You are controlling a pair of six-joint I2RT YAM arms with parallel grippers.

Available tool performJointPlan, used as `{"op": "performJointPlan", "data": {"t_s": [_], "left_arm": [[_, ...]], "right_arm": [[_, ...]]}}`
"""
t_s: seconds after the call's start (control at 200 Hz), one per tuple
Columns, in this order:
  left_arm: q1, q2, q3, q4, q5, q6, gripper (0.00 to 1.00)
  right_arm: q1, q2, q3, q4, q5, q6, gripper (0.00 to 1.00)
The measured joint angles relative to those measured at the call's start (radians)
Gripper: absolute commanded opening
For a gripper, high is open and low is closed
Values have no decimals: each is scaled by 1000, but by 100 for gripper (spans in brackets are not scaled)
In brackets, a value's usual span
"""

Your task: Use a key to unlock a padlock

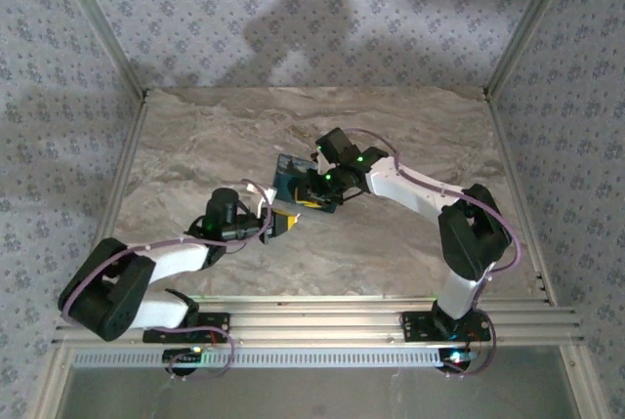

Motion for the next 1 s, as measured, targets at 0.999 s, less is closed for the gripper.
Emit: {"op": "performJointPlan", "data": {"t_s": [0.999], "left_arm": [[23,12,-6,27,-16,8,0]], "right_arm": [[-8,-6,-8,3,12,26,0]]}}
